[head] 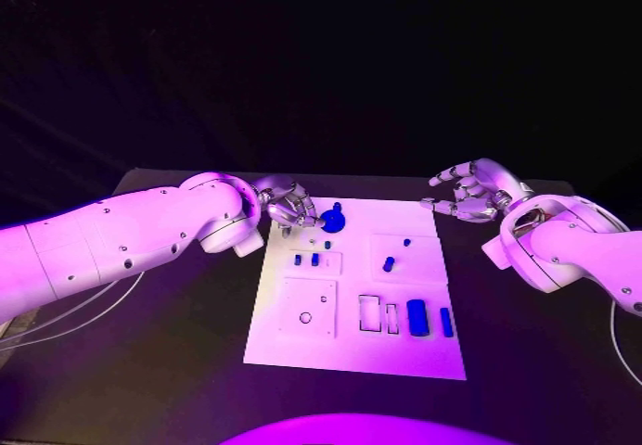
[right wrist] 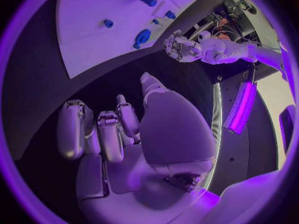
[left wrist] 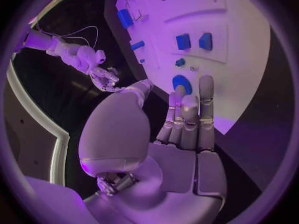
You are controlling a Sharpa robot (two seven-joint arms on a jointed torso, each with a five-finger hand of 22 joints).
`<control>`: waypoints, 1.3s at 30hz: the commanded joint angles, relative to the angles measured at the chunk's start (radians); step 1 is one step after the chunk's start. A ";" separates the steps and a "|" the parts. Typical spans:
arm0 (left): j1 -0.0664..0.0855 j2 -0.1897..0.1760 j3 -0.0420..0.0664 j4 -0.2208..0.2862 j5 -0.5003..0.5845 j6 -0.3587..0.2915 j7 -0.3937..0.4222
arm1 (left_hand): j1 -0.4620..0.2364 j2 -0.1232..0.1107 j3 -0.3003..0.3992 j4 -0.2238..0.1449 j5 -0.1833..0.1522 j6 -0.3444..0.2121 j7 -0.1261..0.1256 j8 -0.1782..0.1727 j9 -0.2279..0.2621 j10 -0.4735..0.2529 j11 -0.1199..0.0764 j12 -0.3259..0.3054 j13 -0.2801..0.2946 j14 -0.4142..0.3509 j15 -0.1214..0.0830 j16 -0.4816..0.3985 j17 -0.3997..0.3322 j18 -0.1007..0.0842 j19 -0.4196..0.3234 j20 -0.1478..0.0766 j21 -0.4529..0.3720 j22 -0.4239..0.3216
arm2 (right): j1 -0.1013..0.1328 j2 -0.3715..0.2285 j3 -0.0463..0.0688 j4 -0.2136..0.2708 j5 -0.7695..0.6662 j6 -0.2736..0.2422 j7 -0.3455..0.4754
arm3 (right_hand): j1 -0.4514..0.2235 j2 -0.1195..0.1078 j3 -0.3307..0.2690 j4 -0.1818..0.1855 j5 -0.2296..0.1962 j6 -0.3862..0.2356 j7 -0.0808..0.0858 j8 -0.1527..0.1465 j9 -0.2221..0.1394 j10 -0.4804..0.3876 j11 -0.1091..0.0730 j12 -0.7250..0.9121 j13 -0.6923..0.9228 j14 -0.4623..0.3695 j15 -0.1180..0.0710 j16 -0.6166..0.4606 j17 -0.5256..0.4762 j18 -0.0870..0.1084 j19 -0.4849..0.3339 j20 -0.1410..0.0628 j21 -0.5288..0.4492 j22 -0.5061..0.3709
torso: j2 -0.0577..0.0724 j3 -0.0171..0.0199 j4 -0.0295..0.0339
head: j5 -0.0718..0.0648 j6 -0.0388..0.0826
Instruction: Assemble the parts on the task board
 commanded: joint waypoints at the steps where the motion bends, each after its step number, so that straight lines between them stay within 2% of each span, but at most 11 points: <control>1: -0.001 0.006 -0.008 0.016 -0.227 -0.029 0.149 | 0.062 -0.025 0.040 0.011 0.001 -0.007 0.031 -0.003 -0.039 -0.053 0.019 -0.051 -0.063 -0.094 0.016 -0.050 -0.088 0.010 -0.024 0.017 -0.048 -0.029 | -0.001 -0.001 0.000 -0.001 -0.051 -0.007 0.009 | 0.003 0.010 0.007 -0.003 0.006 0.005 -0.002 -0.005 -0.001 -0.010 -0.001 -0.005 -0.001 0.096 -0.002 -0.005 0.223 0.009 -0.006 -0.003 -0.003 0.092 | 0.001 -0.0016 -0.0010 | -0.002 0.004; 6: -0.004 0.020 -0.021 0.018 -0.359 -0.040 0.185 | 0.100 -0.046 0.035 0.008 -0.008 -0.028 0.028 -0.010 -0.089 -0.086 0.022 -0.084 -0.123 -0.127 0.022 -0.037 -0.119 0.012 -0.029 0.025 -0.071 -0.042 | -0.001 -0.001 0.000 -0.004 -0.060 -0.009 0.011 | 0.007 0.011 0.010 -0.003 0.007 0.007 -0.002 -0.004 -0.001 -0.010 -0.001 -0.005 -0.001 0.096 -0.002 -0.005 0.223 0.009 -0.007 -0.003 -0.005 0.091 | 0.000 -0.0020 0.0014 | -0.004 0.005; 10: -0.007 0.040 -0.030 0.008 -0.434 -0.047 0.202 | 0.148 -0.044 0.039 -0.001 -0.006 -0.028 0.037 -0.014 -0.123 -0.098 0.029 -0.104 -0.162 -0.146 0.026 -0.033 -0.145 0.011 -0.033 0.026 -0.077 -0.044 | -0.001 0.002 0.000 -0.006 -0.055 -0.021 0.027 | 0.016 0.014 0.020 -0.005 0.007 0.015 -0.004 -0.001 0.000 -0.028 -0.003 -0.019 -0.020 0.092 -0.004 -0.010 0.210 0.012 -0.014 -0.004 -0.020 0.082 | 0.001 -0.0031 0.0008 | -0.002 0.008; 12: -0.009 0.052 -0.035 -0.002 -0.465 -0.043 0.209 | 0.163 -0.048 0.039 -0.003 -0.007 -0.020 0.034 -0.017 -0.139 -0.097 0.028 -0.108 -0.176 -0.149 0.026 -0.029 -0.155 0.012 -0.033 0.026 -0.075 -0.042 | -0.002 0.003 0.000 -0.007 -0.050 -0.028 0.036 | 0.023 0.013 0.028 -0.005 0.007 0.021 -0.007 0.001 0.001 -0.071 -0.006 -0.057 -0.066 0.089 -0.006 -0.015 0.199 0.016 -0.022 -0.005 -0.037 0.073 | 0.000 -0.0023 0.0009 | -0.001 0.010; 14: -0.013 0.065 -0.040 -0.012 -0.497 -0.039 0.212 | 0.173 -0.053 0.035 -0.003 -0.010 -0.009 0.026 -0.020 -0.156 -0.096 0.023 -0.112 -0.191 -0.150 0.022 -0.022 -0.166 0.012 -0.034 0.025 -0.073 -0.039 | -0.002 0.005 0.000 -0.008 -0.043 -0.035 0.046 | 0.027 0.008 0.049 -0.004 0.008 0.029 -0.014 0.006 0.002 -0.185 -0.013 -0.184 -0.214 0.076 -0.013 -0.038 0.152 0.028 -0.049 -0.013 -0.098 0.037 | 0.001 -0.0018 0.0011 | -0.001 0.011; 15: -0.014 0.070 -0.041 -0.017 -0.508 -0.037 0.213 | 0.175 -0.055 0.033 -0.002 -0.011 -0.005 0.023 -0.021 -0.162 -0.094 0.021 -0.113 -0.196 -0.150 0.021 -0.020 -0.169 0.013 -0.034 0.024 -0.072 -0.038 | -0.003 0.005 0.000 -0.009 -0.040 -0.038 0.050 | 0.027 0.007 0.053 -0.004 0.008 0.029 -0.014 0.007 0.002 -0.206 -0.015 -0.213 -0.245 0.074 -0.015 -0.042 0.144 0.030 -0.054 -0.014 -0.110 0.029 | 0.001 -0.0017 0.0006 | -0.001 0.012; 20: -0.022 0.088 -0.045 -0.038 -0.541 -0.018 0.209 | 0.185 -0.055 0.023 0.007 -0.013 0.042 0.011 -0.033 -0.209 -0.066 0.014 -0.112 -0.230 -0.136 0.013 0.011 -0.192 0.012 -0.024 0.017 -0.058 -0.028 | -0.003 0.007 0.000 -0.010 -0.028 -0.047 0.064 | 0.023 -0.006 0.087 -0.004 0.009 0.037 -0.023 0.015 0.005 -0.315 -0.024 -0.429 -0.486 0.046 -0.025 -0.102 0.046 0.054 -0.108 -0.023 -0.250 -0.054 | 0.001 -0.0021 -0.0008 | -0.001 0.013; 21: -0.023 0.092 -0.045 -0.042 -0.546 -0.010 0.205 | 0.188 -0.053 0.026 0.008 -0.013 0.070 0.006 -0.039 -0.232 -0.044 0.010 -0.108 -0.244 -0.124 0.008 0.029 -0.201 0.012 -0.015 0.013 -0.047 -0.020 | -0.004 0.007 0.000 -0.010 -0.026 -0.049 0.067 | 0.022 -0.007 0.088 -0.004 0.009 0.038 -0.023 0.015 0.006 -0.314 -0.025 -0.434 -0.492 0.046 -0.025 -0.104 0.043 0.054 -0.109 -0.024 -0.254 -0.056 | 0.001 -0.0016 -0.0014 | -0.001 0.012; 28: -0.026 0.113 -0.046 -0.075 -0.568 0.035 0.177 | 0.193 -0.054 0.032 0.006 -0.012 0.096 0.004 -0.048 -0.255 -0.037 0.007 -0.113 -0.262 -0.117 0.008 0.049 -0.210 0.013 -0.010 0.010 -0.035 -0.011 | -0.004 0.007 0.000 -0.007 -0.021 -0.054 0.072 | 0.021 -0.009 0.090 -0.004 0.010 0.039 -0.024 0.017 0.006 -0.319 -0.025 -0.446 -0.508 0.045 -0.026 -0.107 0.039 0.055 -0.111 -0.024 -0.263 -0.062 | 0.001 -0.0001 -0.0009 | -0.002 0.009; 35: -0.027 0.132 -0.046 -0.100 -0.579 0.048 0.165 | 0.208 -0.047 0.048 0.000 -0.011 0.112 0.003 -0.056 -0.276 -0.027 0.006 -0.117 -0.277 -0.102 0.006 0.076 -0.200 0.013 -0.008 0.008 -0.020 0.000 | -0.004 0.007 0.000 -0.003 -0.019 -0.055 0.075 | 0.020 -0.010 0.093 -0.004 0.010 0.038 -0.024 0.017 0.006 -0.323 -0.026 -0.456 -0.519 0.045 -0.026 -0.109 0.037 0.056 -0.111 -0.025 -0.267 -0.064 | 0.001 -0.0013 -0.0011 | -0.004 0.008; 39: -0.027 0.139 -0.045 -0.111 -0.581 0.056 0.159 | 0.220 -0.045 0.065 -0.006 -0.011 0.123 0.003 -0.061 -0.289 -0.025 0.006 -0.122 -0.289 -0.101 0.005 0.087 -0.201 0.013 -0.010 0.006 -0.008 0.010 | -0.004 0.007 0.000 -0.001 -0.017 -0.056 0.079 | 0.020 -0.010 0.093 -0.004 0.010 0.038 -0.024 0.017 0.006 -0.323 -0.026 -0.456 -0.519 0.045 -0.026 -0.109 0.037 0.056 -0.111 -0.025 -0.267 -0.064 | 0.000 0.0000 -0.0004 | -0.004 0.007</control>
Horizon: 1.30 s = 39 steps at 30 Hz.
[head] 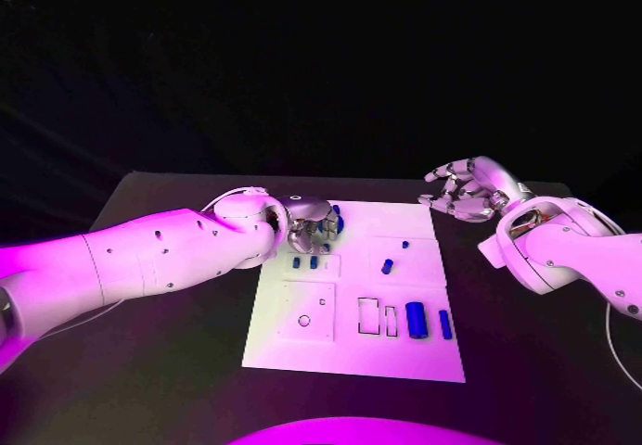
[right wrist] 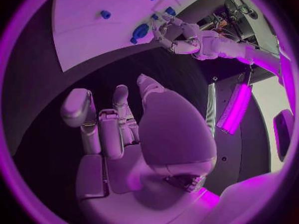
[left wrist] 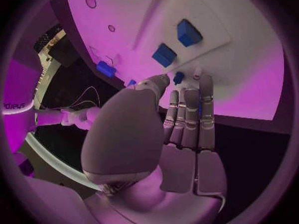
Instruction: Assemble the parts on the task board
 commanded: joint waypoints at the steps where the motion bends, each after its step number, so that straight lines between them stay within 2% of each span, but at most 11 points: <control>1: 0.000 0.006 0.001 -0.006 -0.020 0.033 -0.012 | 0.012 -0.002 0.009 -0.002 -0.002 0.008 0.000 -0.005 -0.006 0.009 -0.002 -0.006 -0.006 0.009 -0.002 0.009 0.001 0.013 0.004 -0.001 0.007 0.005 | -0.001 0.000 0.000 0.005 0.001 -0.007 0.025 | 0.000 -0.008 0.005 -0.001 0.007 0.003 0.004 0.006 0.001 -0.008 -0.004 -0.005 -0.004 0.043 -0.010 -0.006 0.037 0.016 -0.005 -0.002 -0.003 -0.001 | -0.001 0.0006 0.0006 | 0.000 -0.001; 6: 0.000 0.010 0.001 -0.011 -0.016 0.046 -0.017 | 0.026 0.002 0.041 -0.018 -0.003 0.020 0.001 -0.014 -0.025 0.019 -0.002 -0.016 -0.025 0.021 -0.003 0.030 0.006 0.013 0.001 -0.004 0.033 0.026 | -0.001 -0.002 0.000 0.009 0.004 -0.013 0.034 | 0.001 -0.007 0.008 -0.002 0.007 0.003 0.004 0.006 0.001 -0.007 -0.005 -0.007 -0.006 0.044 -0.011 -0.006 0.038 0.016 -0.004 -0.003 -0.003 -0.001 | 0.000 0.0008 0.0014 | -0.001 -0.003; 9: 0.000 0.014 0.001 -0.016 -0.016 0.054 -0.019 | 0.027 0.000 0.053 -0.026 -0.004 0.030 0.001 -0.016 -0.033 0.026 -0.003 -0.021 -0.034 0.021 -0.003 0.035 0.000 0.014 -0.004 -0.004 0.045 0.036 | -0.001 -0.002 0.000 0.010 0.005 -0.014 0.035 | 0.001 -0.007 0.008 -0.002 0.007 0.003 0.004 0.006 0.001 -0.007 -0.005 -0.007 -0.006 0.044 -0.011 -0.006 0.038 0.016 -0.004 -0.003 -0.003 -0.001 | -0.001 -0.0003 0.0012 | 0.000 -0.004; 11: 0.000 0.017 0.001 -0.019 -0.016 0.058 -0.020 | 0.026 0.000 0.062 -0.032 -0.005 0.040 -0.002 -0.017 -0.039 0.037 -0.004 -0.024 -0.040 0.040 -0.005 0.053 0.021 0.014 -0.005 -0.005 0.056 0.045 | -0.001 -0.002 0.000 0.010 0.006 -0.014 0.036 | 0.001 -0.007 0.008 -0.002 0.007 0.003 0.004 0.006 0.001 -0.007 -0.005 -0.007 -0.006 0.044 -0.011 -0.006 0.038 0.016 -0.004 -0.003 -0.003 -0.001 | -0.001 -0.0002 0.0012 | 0.000 -0.005; 18: -0.002 0.030 0.001 -0.035 -0.020 0.067 -0.031 | 0.021 -0.001 0.071 -0.040 -0.006 0.051 -0.003 -0.020 -0.048 0.048 -0.006 -0.028 -0.049 0.048 -0.006 0.065 0.024 0.014 -0.009 -0.006 0.069 0.056 | -0.001 -0.004 0.000 0.014 0.007 -0.020 0.040 | 0.003 -0.007 0.012 -0.002 0.009 0.003 0.003 0.007 0.001 -0.005 -0.005 -0.010 -0.011 0.044 -0.011 -0.007 0.036 0.016 -0.003 -0.003 -0.005 -0.001 | 0.000 -0.0005 0.0003 | 0.001 -0.006; 39: -0.006 0.047 0.000 -0.059 -0.014 0.080 -0.020 | -0.003 0.009 0.095 -0.071 -0.013 0.095 -0.016 -0.024 -0.069 0.106 -0.022 -0.028 -0.068 0.141 -0.018 0.148 0.126 0.014 -0.006 -0.012 0.115 0.090 | -0.001 -0.004 0.000 0.017 0.007 -0.017 0.036 | 0.003 -0.007 0.013 -0.002 0.010 0.003 0.003 0.007 0.002 -0.004 -0.006 -0.011 -0.012 0.044 -0.011 -0.007 0.036 0.016 -0.002 -0.003 -0.005 -0.001 | 0.000 -0.0005 0.0004 | -0.003 -0.011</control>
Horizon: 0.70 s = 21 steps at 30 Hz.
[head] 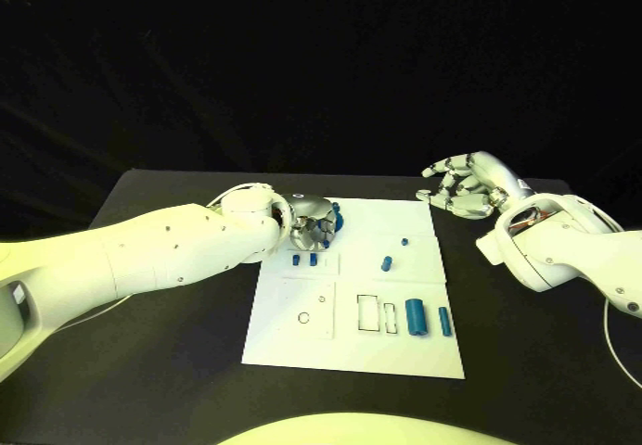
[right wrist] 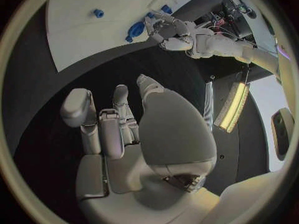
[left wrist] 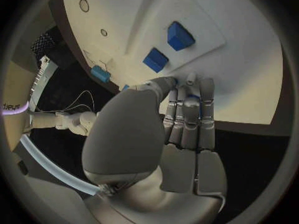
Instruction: Assemble the parts on the task board
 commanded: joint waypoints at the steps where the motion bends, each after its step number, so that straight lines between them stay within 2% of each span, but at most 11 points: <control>1: -0.003 0.004 -0.002 -0.001 0.003 0.032 0.008 | -0.015 -0.006 -0.001 -0.003 -0.004 0.008 0.000 -0.005 -0.003 0.007 -0.001 -0.005 -0.003 0.009 0.002 0.007 0.002 0.015 0.000 -0.004 0.005 0.002 | 0.000 0.000 0.000 0.002 -0.004 -0.003 0.012 | 0.003 -0.007 0.005 0.000 0.006 0.002 0.002 0.003 0.001 -0.001 -0.002 -0.003 -0.001 0.044 -0.004 -0.002 0.037 0.016 -0.002 -0.003 -0.005 0.000 | 0.001 -0.0004 -0.0005 | -0.001 -0.001; 10: -0.005 0.006 -0.003 -0.001 0.008 0.033 0.013 | -0.026 -0.011 0.002 -0.007 -0.004 0.000 -0.004 -0.020 -0.012 0.014 -0.004 -0.013 -0.009 0.028 0.000 0.023 0.022 0.013 0.006 -0.006 0.017 0.016 | 0.000 0.000 0.000 0.004 0.000 -0.009 0.015 | 0.000 -0.007 0.006 0.002 0.006 0.002 0.002 0.004 0.001 0.001 -0.002 -0.005 -0.004 0.044 -0.005 -0.002 0.036 0.016 -0.001 -0.004 -0.006 -0.001 | 0.000 0.0003 0.0005 | -0.003 -0.002; 13: -0.005 0.006 -0.003 -0.002 0.009 0.034 0.013 | -0.035 -0.018 0.004 -0.008 -0.004 -0.005 -0.003 -0.030 -0.019 0.004 0.001 -0.027 -0.016 0.026 0.003 0.026 0.015 0.013 0.001 -0.006 0.015 0.014 | 0.000 0.000 0.000 0.004 0.000 -0.012 0.016 | 0.000 -0.007 0.006 0.002 0.006 0.002 0.002 0.004 0.001 0.001 -0.002 -0.005 -0.004 0.044 -0.005 -0.002 0.036 0.016 -0.001 -0.004 -0.006 -0.001 | 0.000 -0.0002 0.0004 | -0.003 -0.002; 21: -0.005 0.007 -0.003 -0.001 0.010 0.040 0.011 | -0.039 -0.019 0.006 -0.009 -0.004 -0.005 -0.001 -0.035 -0.022 -0.002 0.004 -0.036 -0.020 0.023 0.005 0.026 0.008 0.013 -0.002 -0.004 0.015 0.014 | 0.000 0.000 0.000 0.005 0.001 -0.016 0.018 | -0.001 -0.006 0.007 0.002 0.006 0.002 0.001 0.004 0.001 0.002 -0.002 -0.005 -0.005 0.044 -0.005 -0.004 0.034 0.016 -0.002 -0.004 -0.008 -0.003 | 0.000 -0.0001 -0.0002 | -0.003 -0.002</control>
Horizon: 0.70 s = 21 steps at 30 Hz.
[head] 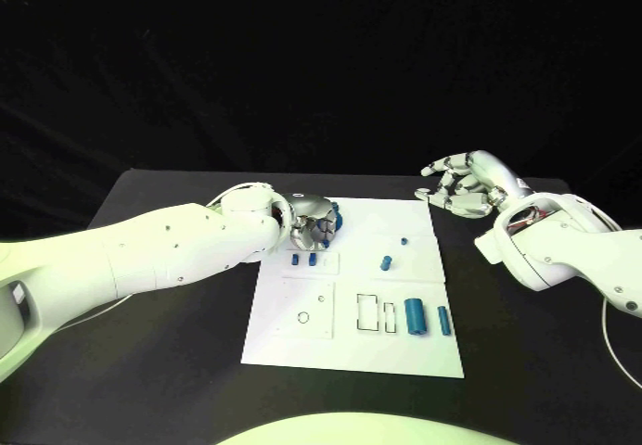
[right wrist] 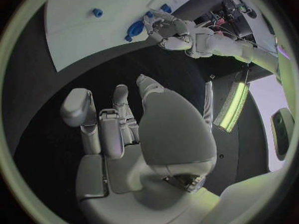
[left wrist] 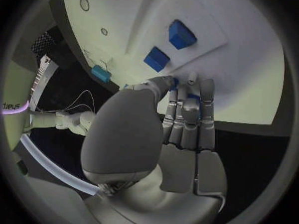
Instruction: Assemble the parts on the task board
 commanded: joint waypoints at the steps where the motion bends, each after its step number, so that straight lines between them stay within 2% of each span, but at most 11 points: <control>1: -0.005 0.003 -0.004 0.002 0.007 0.036 0.006 | -0.012 0.001 0.002 -0.004 -0.004 -0.003 -0.001 -0.004 -0.001 -0.008 0.002 -0.007 -0.002 0.001 0.007 0.006 0.000 0.012 -0.004 0.000 0.004 0.001 | 0.000 0.000 0.000 0.002 -0.003 -0.008 0.015 | -0.001 -0.006 0.005 -0.001 0.006 0.002 0.002 0.004 0.001 0.000 -0.004 -0.005 -0.001 0.044 -0.005 -0.004 0.034 0.016 -0.002 -0.004 -0.003 -0.001 | 0.000 -0.0002 -0.0008 | 0.000 0.000; 10: -0.005 0.004 -0.004 0.004 0.012 0.042 0.012 | -0.011 0.011 0.012 -0.017 -0.004 0.024 -0.004 -0.003 -0.003 0.016 -0.003 -0.007 -0.003 0.018 0.005 0.021 0.020 0.009 0.010 0.000 0.023 0.024 | 0.000 0.000 0.000 0.002 -0.003 -0.005 0.012 | -0.001 -0.006 0.005 -0.001 0.006 0.002 0.002 0.004 0.001 0.000 -0.004 -0.005 -0.001 0.044 -0.005 -0.004 0.034 0.016 -0.002 -0.004 -0.003 -0.001 | 0.000 0.0001 -0.0001 | -0.001 0.000; 14: -0.006 0.004 -0.004 0.003 0.016 0.032 0.019 | -0.017 0.021 0.017 -0.023 -0.005 0.058 -0.009 0.001 0.000 0.038 -0.010 -0.010 -0.005 0.030 -0.001 0.030 0.030 0.007 0.019 -0.003 0.035 0.038 | 0.000 0.000 0.000 0.002 -0.004 -0.004 0.008 | -0.001 -0.007 0.006 -0.001 0.006 0.002 0.001 0.004 0.001 0.001 -0.004 -0.006 -0.002 0.044 -0.005 -0.004 0.034 0.016 -0.001 -0.004 -0.004 -0.001 | -0.001 -0.0001 -0.0003 | -0.001 0.000; 17: -0.006 0.003 -0.004 0.002 0.017 0.019 0.024 | -0.020 0.035 0.023 -0.035 -0.005 0.100 -0.018 0.004 0.006 0.080 -0.023 -0.019 -0.008 0.073 -0.013 0.050 0.077 -0.002 0.058 -0.011 0.072 0.083 | 0.000 0.000 0.000 0.001 -0.007 -0.004 0.001 | -0.001 -0.007 0.006 -0.001 0.006 0.002 0.001 0.004 0.001 0.001 -0.004 -0.006 -0.003 0.044 -0.005 -0.005 0.034 0.016 -0.001 -0.004 -0.004 -0.001 | 0.000 -0.0003 -0.0003 | -0.002 0.001; 21: -0.006 0.003 -0.004 -0.001 0.023 0.007 0.024 | -0.032 0.049 0.025 -0.048 -0.008 0.133 -0.025 -0.005 0.013 0.122 -0.033 -0.046 -0.014 0.103 -0.023 0.061 0.104 -0.009 0.089 -0.018 0.099 0.115 | 0.000 0.001 0.000 0.000 -0.009 -0.002 -0.004 | -0.001 -0.007 0.007 -0.001 0.007 0.002 0.001 0.004 0.001 0.001 -0.004 -0.007 -0.003 0.044 -0.005 -0.004 0.034 0.016 -0.001 -0.004 -0.005 -0.002 | 0.000 0.0000 -0.0001 | -0.001 0.001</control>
